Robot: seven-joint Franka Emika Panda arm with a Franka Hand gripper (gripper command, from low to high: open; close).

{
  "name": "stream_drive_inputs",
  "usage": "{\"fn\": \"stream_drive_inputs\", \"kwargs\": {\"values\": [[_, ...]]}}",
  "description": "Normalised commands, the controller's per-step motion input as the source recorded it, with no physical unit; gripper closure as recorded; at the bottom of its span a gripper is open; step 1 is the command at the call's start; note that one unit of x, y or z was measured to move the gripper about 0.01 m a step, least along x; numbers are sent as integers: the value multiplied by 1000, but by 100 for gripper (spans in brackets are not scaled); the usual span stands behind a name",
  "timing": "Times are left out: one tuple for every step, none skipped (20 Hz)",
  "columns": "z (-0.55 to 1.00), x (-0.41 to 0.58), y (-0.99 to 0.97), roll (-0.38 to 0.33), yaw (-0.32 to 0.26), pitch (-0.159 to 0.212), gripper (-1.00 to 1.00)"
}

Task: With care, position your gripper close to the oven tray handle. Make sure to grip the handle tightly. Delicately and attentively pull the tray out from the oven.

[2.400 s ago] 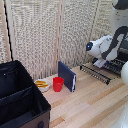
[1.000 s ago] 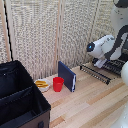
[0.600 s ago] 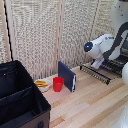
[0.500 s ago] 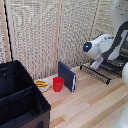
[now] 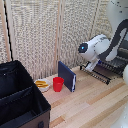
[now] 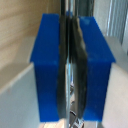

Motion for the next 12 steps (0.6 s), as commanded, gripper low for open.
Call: {"fn": "stream_drive_inputs", "kwargs": {"values": [[171, 14, 0, 0, 0, 17, -100], [183, 77, -17, 0, 0, 19, -100], [166, 43, 0, 0, 0, 0, -100], [149, 66, 0, 27, 7, 14, -100], [186, 71, 0, 41, 19, 16, -100], [194, 163, 0, 72, 16, 46, -100], [257, 294, 0, 134, 0, 101, -100], [274, 169, 0, 121, 0, 63, -100], [291, 160, 0, 103, 0, 57, -100], [300, 43, 14, 91, 0, 33, -100], [269, 26, 57, 75, -2, 34, -100], [186, 0, 57, 73, 0, 32, -100]]}}
